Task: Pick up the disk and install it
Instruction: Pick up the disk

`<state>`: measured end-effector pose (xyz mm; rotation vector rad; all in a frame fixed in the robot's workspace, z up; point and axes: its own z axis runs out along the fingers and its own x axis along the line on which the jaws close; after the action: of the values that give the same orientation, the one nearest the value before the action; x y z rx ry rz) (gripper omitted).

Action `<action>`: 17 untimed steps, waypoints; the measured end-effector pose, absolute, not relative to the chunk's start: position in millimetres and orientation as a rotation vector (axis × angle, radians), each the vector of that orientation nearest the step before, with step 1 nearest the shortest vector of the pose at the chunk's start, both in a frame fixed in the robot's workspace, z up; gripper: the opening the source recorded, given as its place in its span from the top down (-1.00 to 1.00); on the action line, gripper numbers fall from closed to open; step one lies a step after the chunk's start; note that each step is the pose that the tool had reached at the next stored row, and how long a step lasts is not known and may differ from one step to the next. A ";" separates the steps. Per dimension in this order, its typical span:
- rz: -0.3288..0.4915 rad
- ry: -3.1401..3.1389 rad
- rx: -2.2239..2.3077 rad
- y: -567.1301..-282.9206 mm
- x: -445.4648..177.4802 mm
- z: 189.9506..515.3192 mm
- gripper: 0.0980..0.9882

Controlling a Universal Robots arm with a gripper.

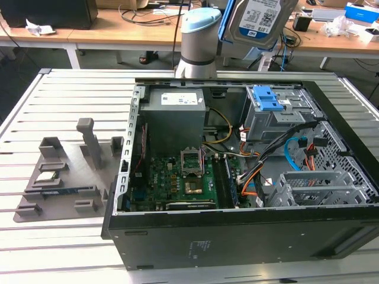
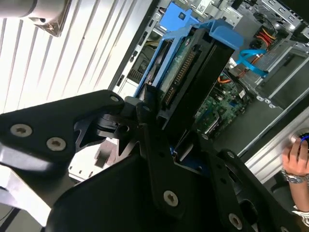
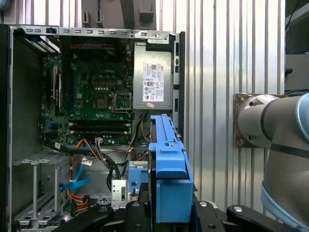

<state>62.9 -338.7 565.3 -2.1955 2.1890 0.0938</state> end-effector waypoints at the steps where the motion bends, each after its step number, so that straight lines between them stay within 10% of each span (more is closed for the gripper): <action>1: 0.113 2.186 -2.180 -339.8 62.9 565.2 0.40; 17: 0.110 2.189 -2.180 -394.8 62.9 563.8 0.40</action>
<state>62.9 -394.8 563.8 -2.1796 2.1890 0.1095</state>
